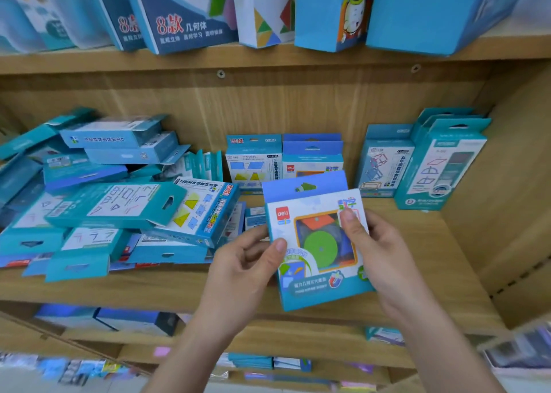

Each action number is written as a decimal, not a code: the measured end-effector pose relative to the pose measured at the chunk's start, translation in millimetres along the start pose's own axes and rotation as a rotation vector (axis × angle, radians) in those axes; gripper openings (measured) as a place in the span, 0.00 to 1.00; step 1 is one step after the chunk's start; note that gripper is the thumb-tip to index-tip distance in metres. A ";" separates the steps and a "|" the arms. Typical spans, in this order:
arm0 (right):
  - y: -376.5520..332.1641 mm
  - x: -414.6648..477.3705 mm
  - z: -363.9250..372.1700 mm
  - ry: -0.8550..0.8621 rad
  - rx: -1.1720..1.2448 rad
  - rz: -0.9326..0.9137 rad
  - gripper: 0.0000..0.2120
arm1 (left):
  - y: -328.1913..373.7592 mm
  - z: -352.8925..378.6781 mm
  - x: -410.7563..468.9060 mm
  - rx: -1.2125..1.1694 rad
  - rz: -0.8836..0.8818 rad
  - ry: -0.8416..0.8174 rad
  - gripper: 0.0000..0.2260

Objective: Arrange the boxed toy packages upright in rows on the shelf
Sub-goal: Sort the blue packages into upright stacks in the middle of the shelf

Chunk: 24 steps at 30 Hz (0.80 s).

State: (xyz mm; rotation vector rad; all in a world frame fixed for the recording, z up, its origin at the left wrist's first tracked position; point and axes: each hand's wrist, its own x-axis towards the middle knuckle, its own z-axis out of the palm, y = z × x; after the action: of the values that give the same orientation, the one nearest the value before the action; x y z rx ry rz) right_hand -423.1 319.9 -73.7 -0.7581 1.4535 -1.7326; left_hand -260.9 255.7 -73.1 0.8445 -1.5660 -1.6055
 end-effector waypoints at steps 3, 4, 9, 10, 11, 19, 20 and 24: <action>7.9 -3.8 -8.7 0.029 -0.044 0.017 0.10 | -10.6 4.7 -1.2 0.004 -0.029 -0.048 0.14; 10.6 -4.5 -12.5 0.047 -0.060 0.015 0.10 | -13.1 6.6 -0.7 -0.012 -0.047 -0.091 0.13; 16.0 -2.3 -41.9 0.182 -0.117 -0.018 0.09 | -39.0 1.0 20.1 0.590 0.126 -0.153 0.13; 15.3 -1.4 -49.5 0.214 -0.106 -0.023 0.09 | -47.0 -0.8 28.2 0.875 0.201 -0.105 0.14; 14.0 -0.6 -56.9 0.243 -0.096 -0.025 0.09 | -55.1 -1.0 34.8 1.101 0.232 -0.090 0.17; 14.0 3.5 -83.1 0.344 -0.058 -0.037 0.07 | -83.6 5.1 31.6 1.490 0.234 -0.204 0.28; 15.1 3.4 -82.7 0.344 -0.050 -0.033 0.07 | -83.7 4.8 27.3 1.468 0.265 -0.223 0.27; 16.6 1.0 -79.9 0.307 0.010 -0.027 0.15 | -87.0 7.6 9.0 1.412 0.315 -0.293 0.35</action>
State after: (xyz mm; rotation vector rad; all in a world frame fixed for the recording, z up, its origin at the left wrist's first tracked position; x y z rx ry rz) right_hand -486.3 361.3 -104.7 -0.5240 1.6405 -1.9401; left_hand -276.8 251.5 -159.3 0.9239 -2.8572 -0.1850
